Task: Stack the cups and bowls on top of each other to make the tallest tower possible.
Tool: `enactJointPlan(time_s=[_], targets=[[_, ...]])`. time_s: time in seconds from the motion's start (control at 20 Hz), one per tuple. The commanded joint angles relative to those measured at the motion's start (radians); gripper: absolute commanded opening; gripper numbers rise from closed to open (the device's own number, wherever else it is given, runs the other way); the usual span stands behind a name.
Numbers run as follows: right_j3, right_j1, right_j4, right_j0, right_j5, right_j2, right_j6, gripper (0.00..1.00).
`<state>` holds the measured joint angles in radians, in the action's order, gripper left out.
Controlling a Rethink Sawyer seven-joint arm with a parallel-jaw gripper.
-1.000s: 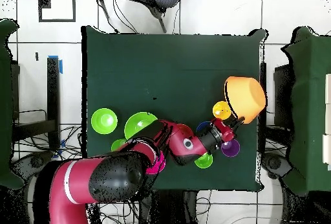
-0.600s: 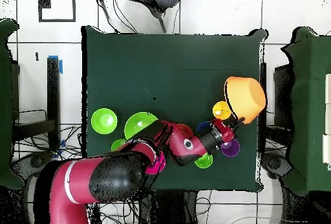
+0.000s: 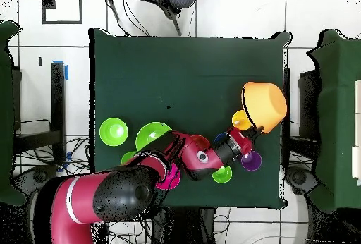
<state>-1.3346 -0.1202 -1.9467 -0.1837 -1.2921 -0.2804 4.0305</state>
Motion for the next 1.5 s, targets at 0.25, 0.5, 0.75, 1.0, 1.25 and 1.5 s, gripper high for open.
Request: enactJointPlan(time_s=[0.25, 0.5, 0.75, 1.0, 1.25, 1.5], targets=[[0.063, -0.079, -0.032, -0.031, 0.011, 0.124, 0.323, 0.0], [0.058, -0.049, -0.058, -0.024, 0.041, 0.123, 0.393, 0.0], [0.052, -0.055, -0.101, -0.021, 0.031, 0.122, 0.486, 0.0], [0.08, -0.075, -0.132, -0.012, -0.028, 0.13, 0.597, 0.0], [0.083, -0.078, -0.16, 0.003, -0.04, 0.139, 0.672, 0.0], [0.109, -0.089, -0.154, 0.006, -0.063, 0.139, 0.67, 0.0]])
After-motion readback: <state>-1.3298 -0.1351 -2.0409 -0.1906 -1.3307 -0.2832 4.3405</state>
